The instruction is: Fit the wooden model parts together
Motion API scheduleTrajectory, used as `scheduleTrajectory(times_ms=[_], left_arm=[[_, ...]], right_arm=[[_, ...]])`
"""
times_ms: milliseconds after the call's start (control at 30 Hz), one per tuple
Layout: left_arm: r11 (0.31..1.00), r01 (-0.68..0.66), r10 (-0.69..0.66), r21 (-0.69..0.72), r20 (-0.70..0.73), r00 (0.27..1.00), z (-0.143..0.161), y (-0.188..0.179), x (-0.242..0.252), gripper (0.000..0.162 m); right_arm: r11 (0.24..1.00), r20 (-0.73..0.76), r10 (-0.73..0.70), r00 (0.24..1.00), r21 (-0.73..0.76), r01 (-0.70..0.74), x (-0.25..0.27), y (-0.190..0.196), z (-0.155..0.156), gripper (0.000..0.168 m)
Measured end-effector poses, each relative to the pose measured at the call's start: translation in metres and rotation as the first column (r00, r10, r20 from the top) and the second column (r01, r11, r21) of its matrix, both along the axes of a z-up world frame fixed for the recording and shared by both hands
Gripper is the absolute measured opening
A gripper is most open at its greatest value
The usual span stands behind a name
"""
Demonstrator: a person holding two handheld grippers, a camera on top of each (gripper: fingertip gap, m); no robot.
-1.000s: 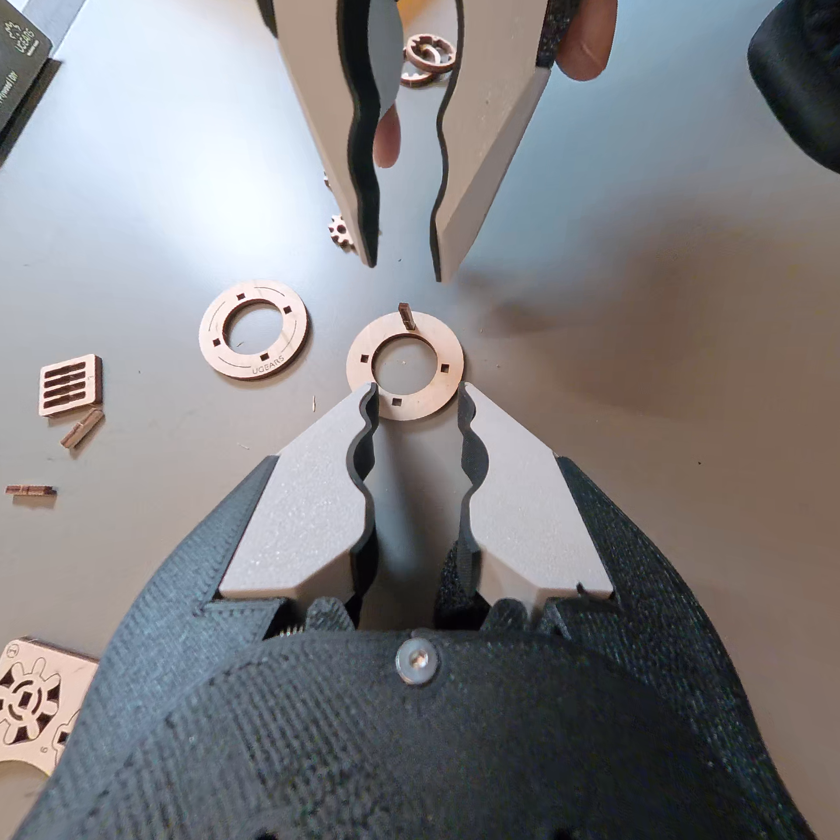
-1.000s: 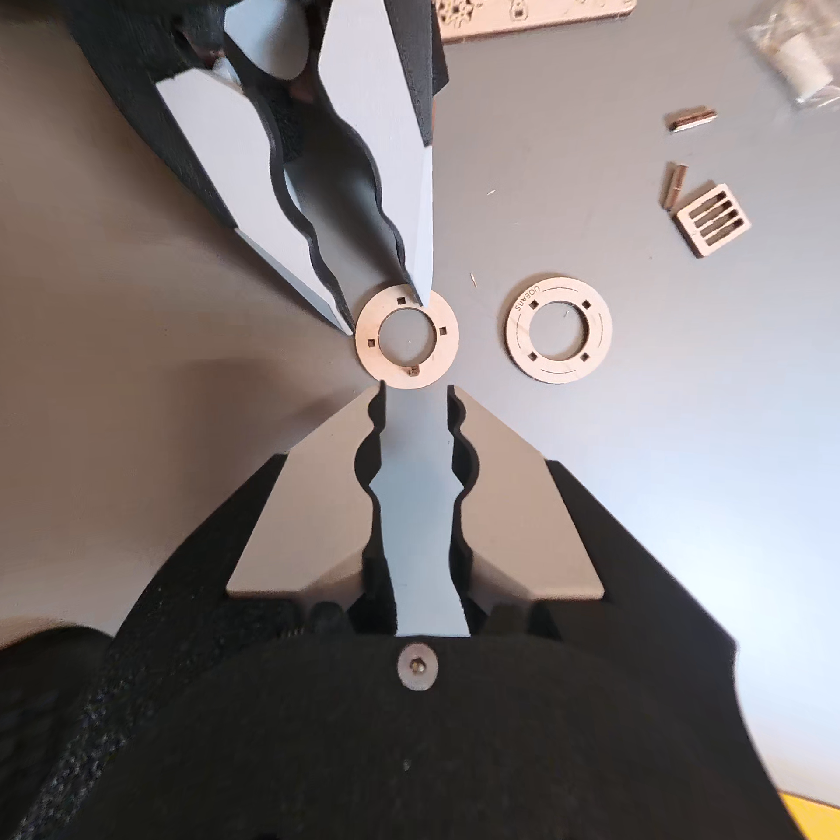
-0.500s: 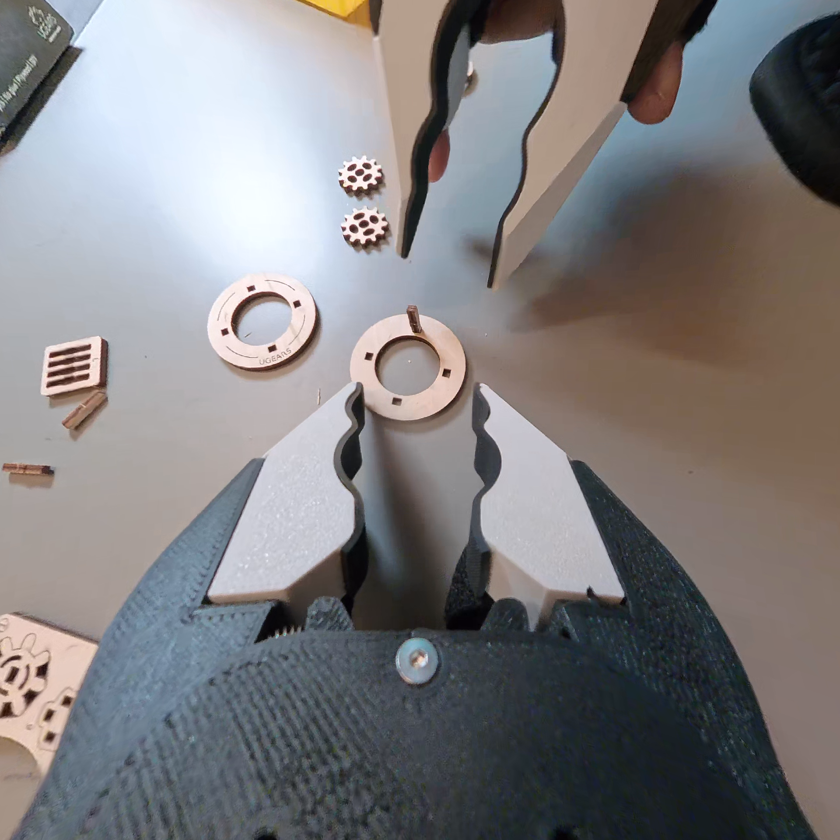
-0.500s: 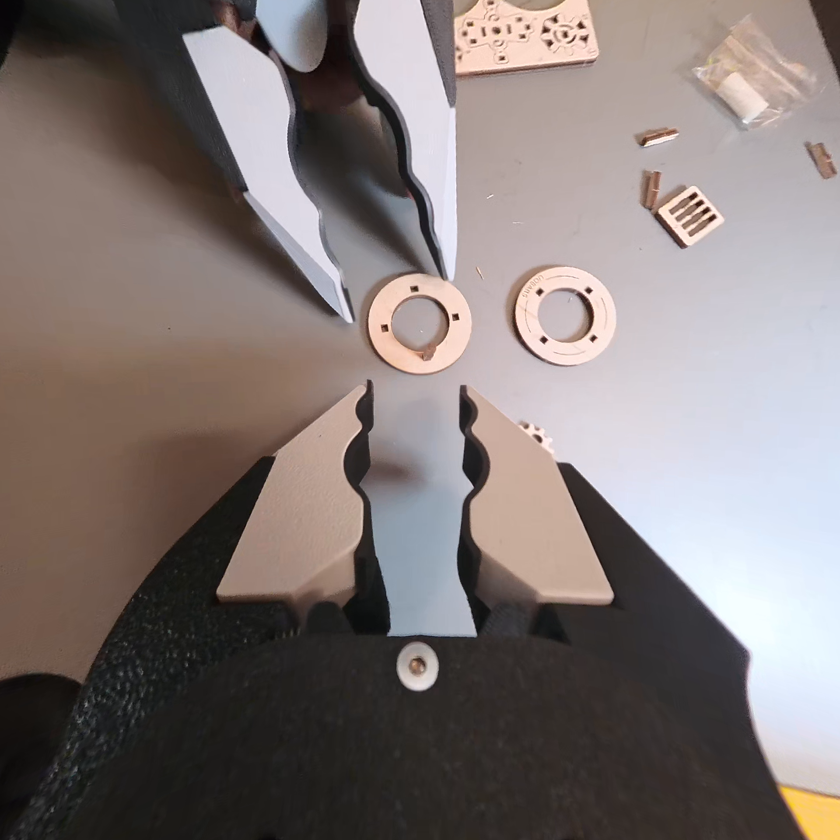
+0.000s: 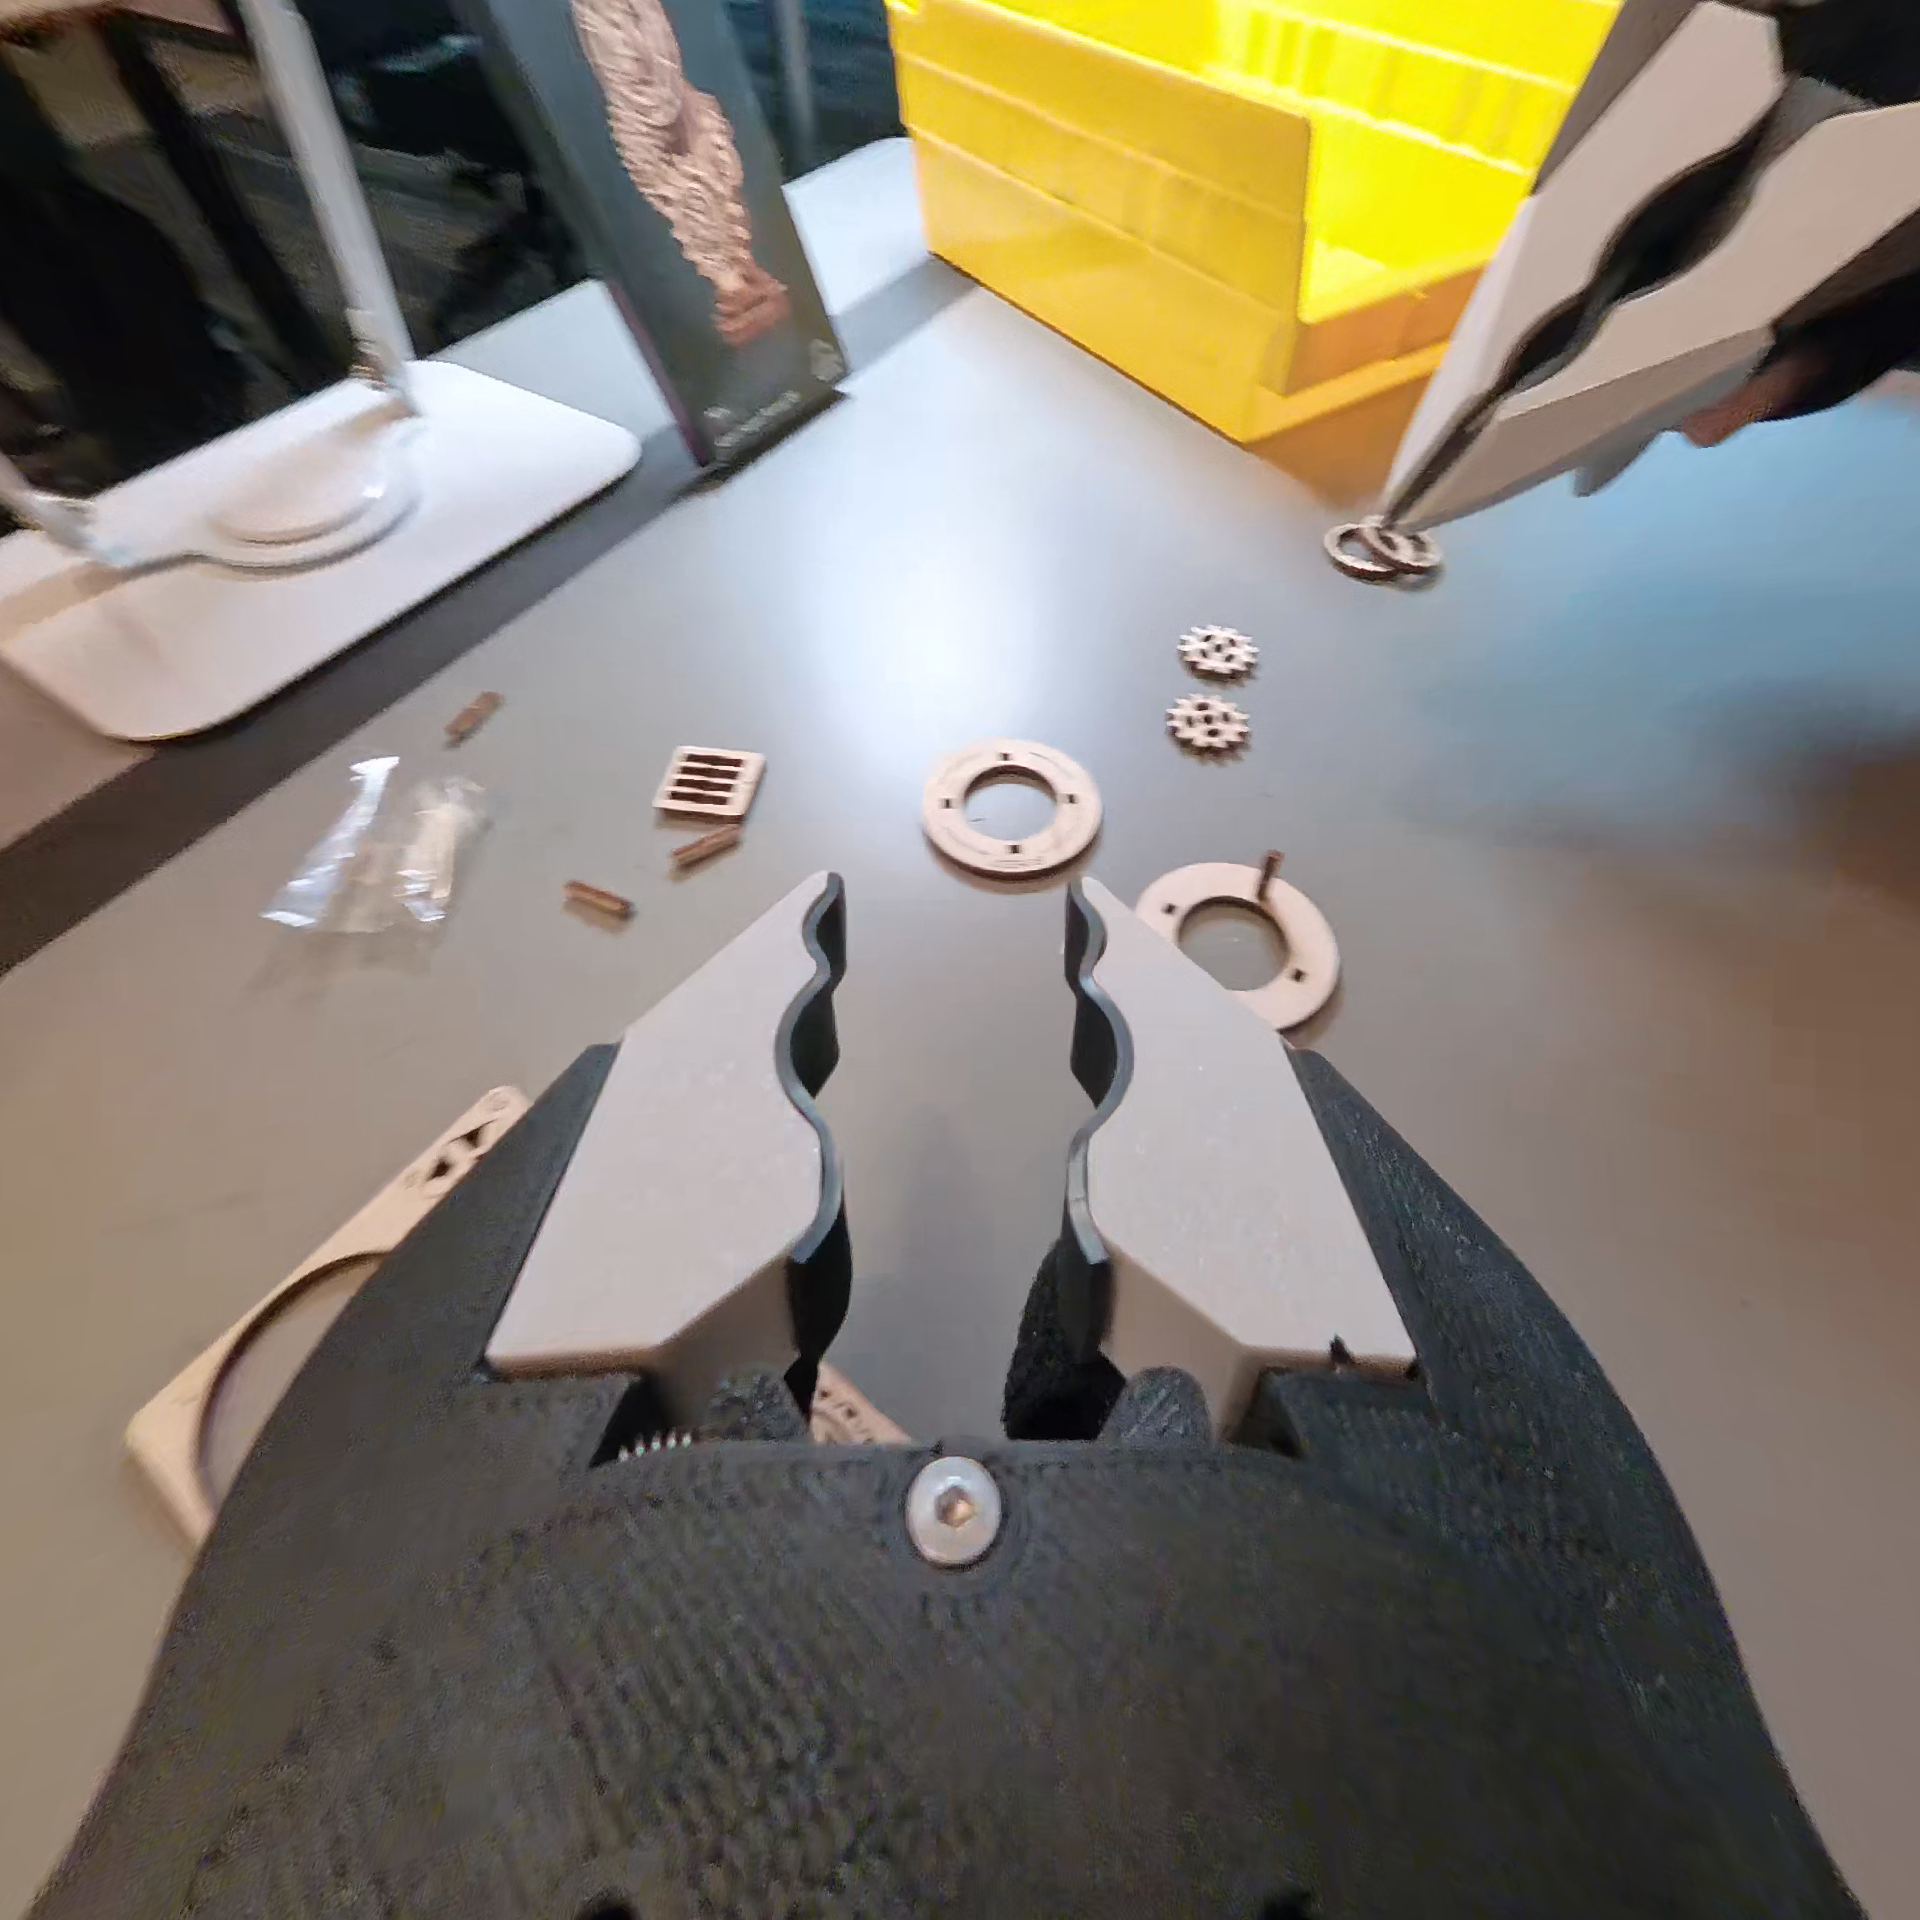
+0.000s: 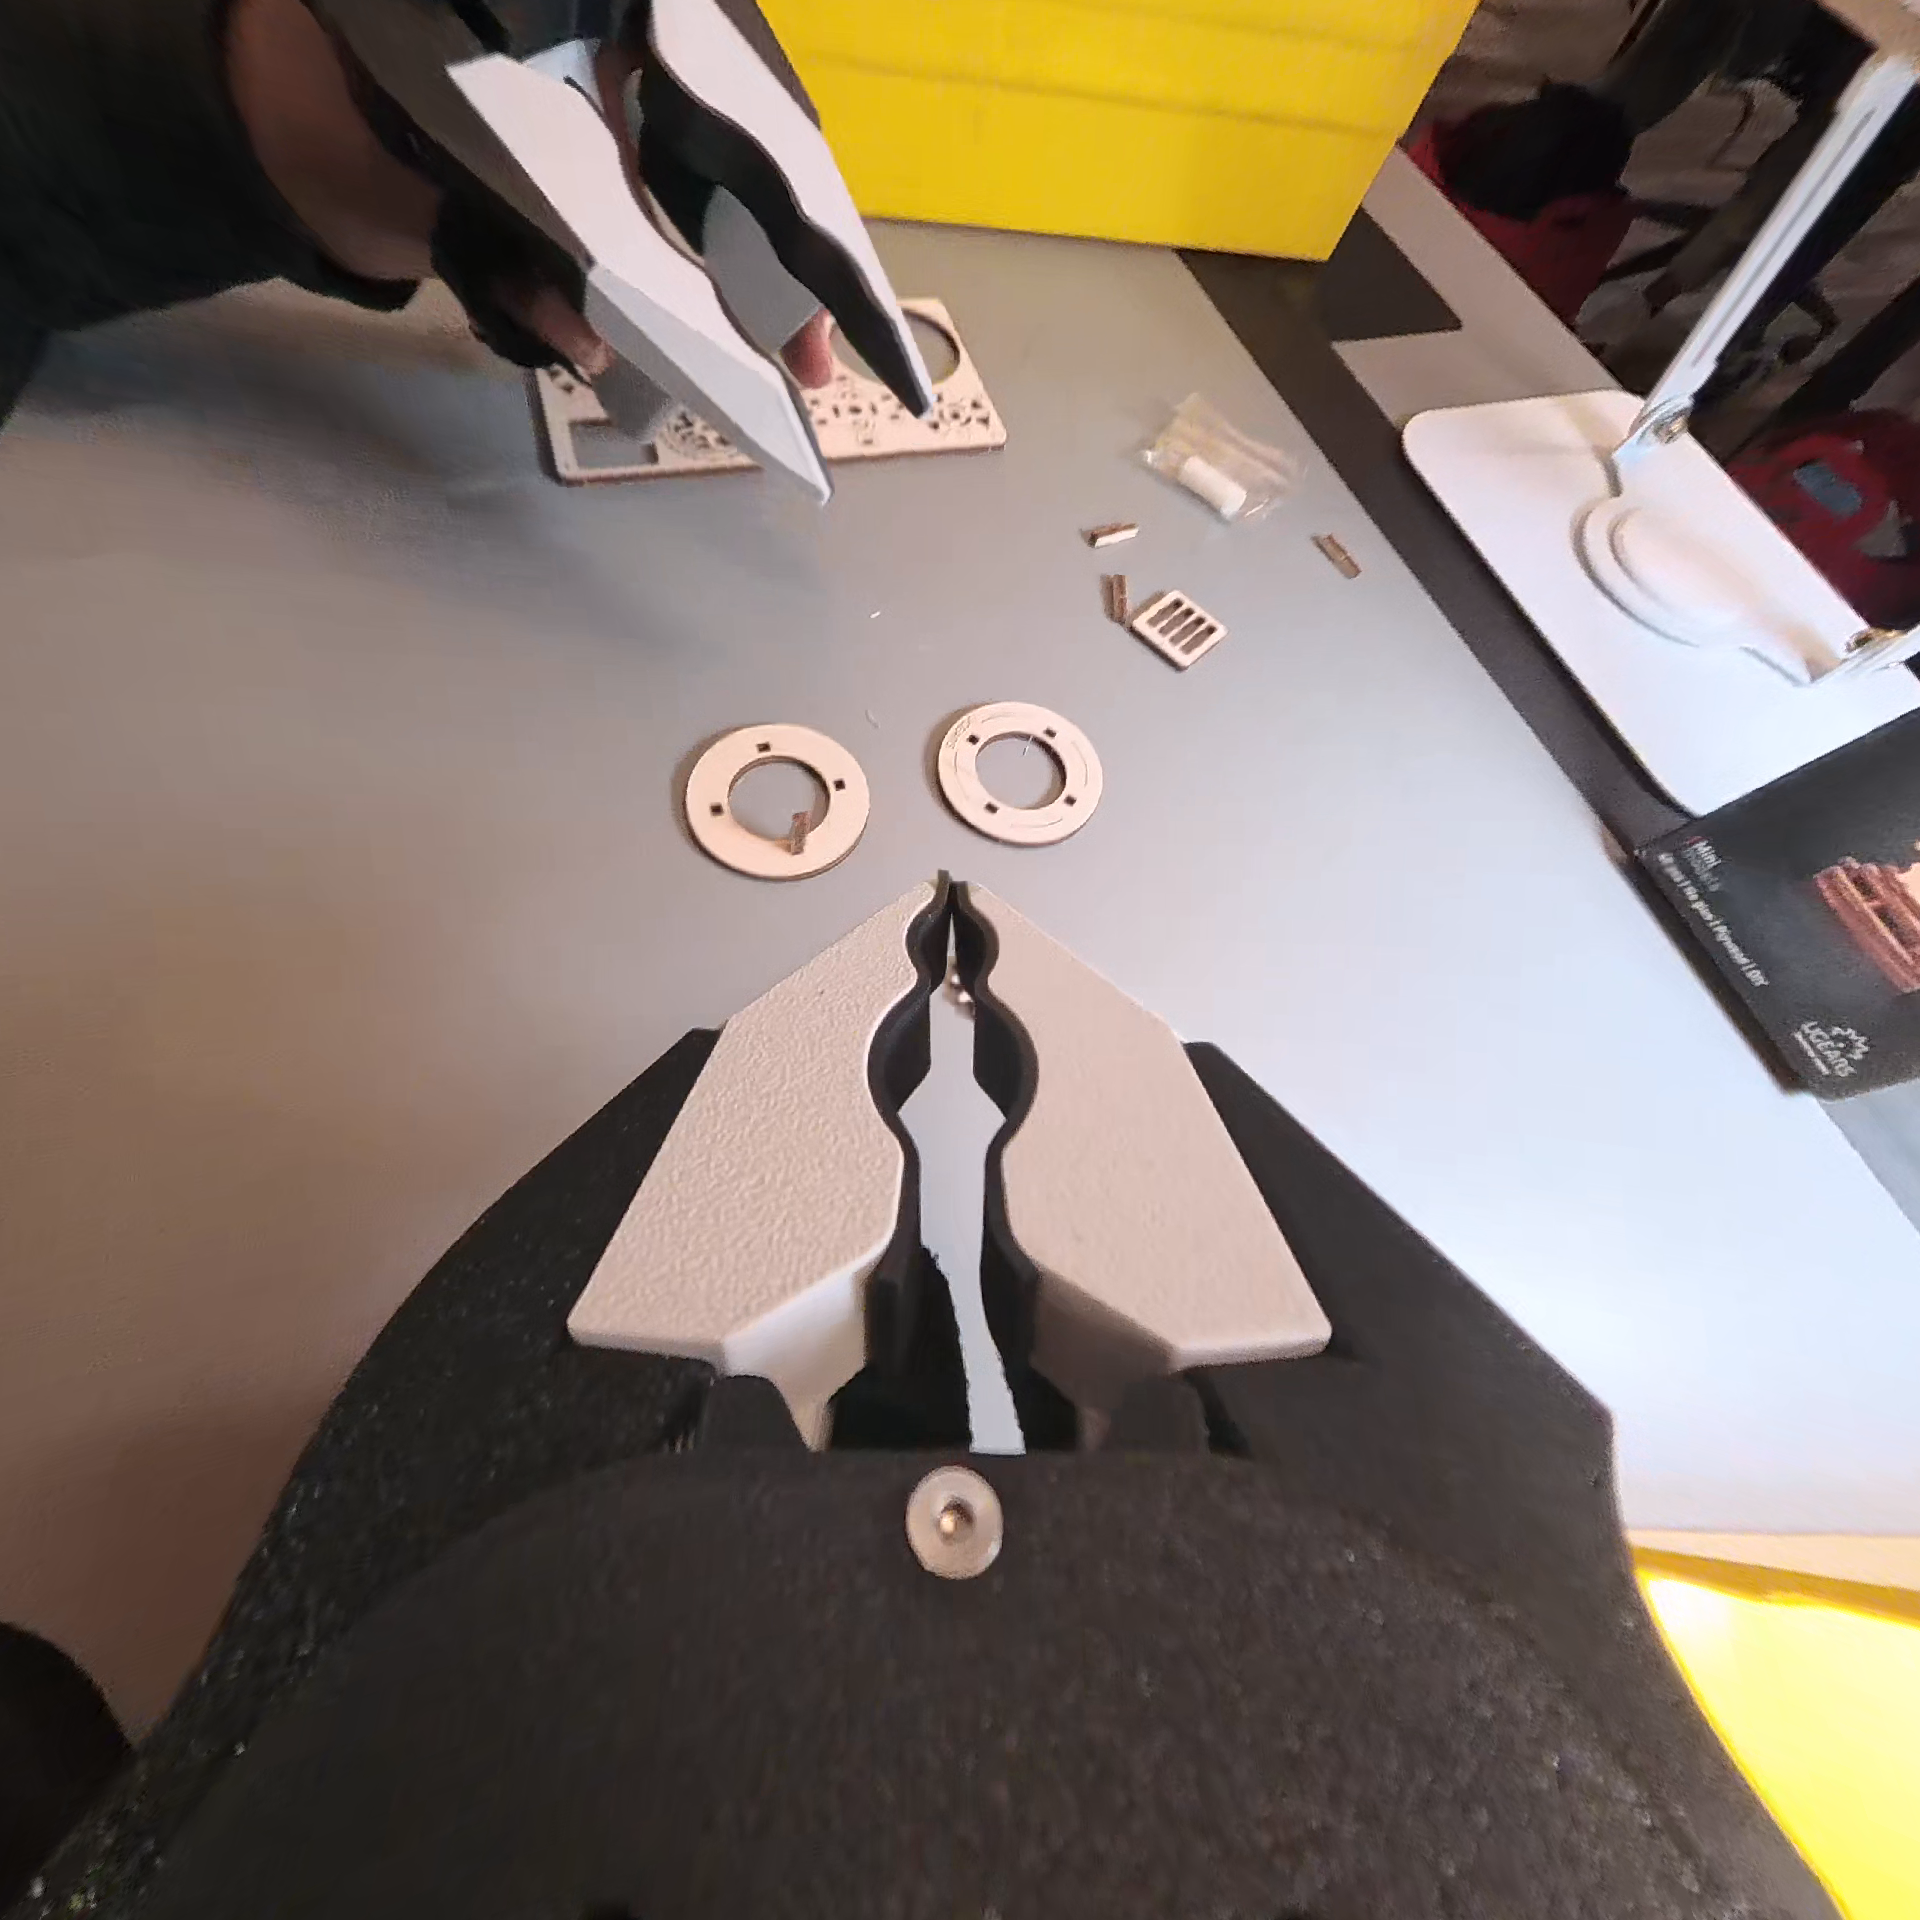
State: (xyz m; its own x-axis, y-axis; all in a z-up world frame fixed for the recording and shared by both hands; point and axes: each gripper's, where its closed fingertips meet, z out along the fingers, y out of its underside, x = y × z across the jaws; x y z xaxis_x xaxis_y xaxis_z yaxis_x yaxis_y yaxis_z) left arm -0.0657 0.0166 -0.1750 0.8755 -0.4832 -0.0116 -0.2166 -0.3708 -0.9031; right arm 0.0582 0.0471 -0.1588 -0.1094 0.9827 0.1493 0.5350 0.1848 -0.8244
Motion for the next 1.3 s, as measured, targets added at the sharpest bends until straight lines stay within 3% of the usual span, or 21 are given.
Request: scheduleTrajectory(times_ms=[133,233,433,633,933,1133,1233,1300], left_arm=[[0.994,-0.105,0.106,0.013,-0.069,0.992,0.003,0.008,-0.03,0.027],[0.989,-0.145,0.145,0.011,-0.049,0.988,0.005,0.014,-0.043,0.017],[0.978,-0.197,0.201,0.066,-0.056,0.978,0.003,0.014,-0.052,0.0],[0.968,-0.223,0.23,0.114,-0.055,0.972,0.004,0.008,-0.058,0.0],[0.976,-0.176,0.186,0.131,-0.066,0.98,0.004,0.012,-0.052,0.001],[0.977,-0.16,0.173,0.139,-0.089,0.981,0.003,0.012,-0.049,0.002],[0.979,-0.155,0.168,0.13,-0.089,0.982,0.001,0.013,-0.047,0.002],[0.981,-0.153,0.164,0.122,-0.093,0.982,-0.001,0.013,-0.047,0.003]], right_arm=[[1.0,-0.048,-0.001,0.999,-0.005,0.0,-0.013,0.01,0.009,0.0],[0.999,-0.037,0.034,0.999,-0.038,-0.035,-0.042,0.015,0.013,0.01],[0.99,0.211,0.142,0.967,-0.053,-0.133,-0.119,0.025,-0.031,0.02],[0.986,0.362,0.159,0.919,-0.097,-0.133,-0.151,0.032,-0.063,0.019],[0.996,0.434,0.083,0.897,-0.023,-0.082,-0.16,0.066,-0.075,0.03],[0.991,0.427,0.131,0.895,-0.077,-0.108,-0.164,0.055,-0.076,0.023],[0.992,0.415,0.123,0.902,-0.076,-0.1,-0.167,0.057,-0.077,0.001],[0.986,0.39,0.168,0.905,-0.082,-0.148,-0.165,0.049,-0.072,0.001]])
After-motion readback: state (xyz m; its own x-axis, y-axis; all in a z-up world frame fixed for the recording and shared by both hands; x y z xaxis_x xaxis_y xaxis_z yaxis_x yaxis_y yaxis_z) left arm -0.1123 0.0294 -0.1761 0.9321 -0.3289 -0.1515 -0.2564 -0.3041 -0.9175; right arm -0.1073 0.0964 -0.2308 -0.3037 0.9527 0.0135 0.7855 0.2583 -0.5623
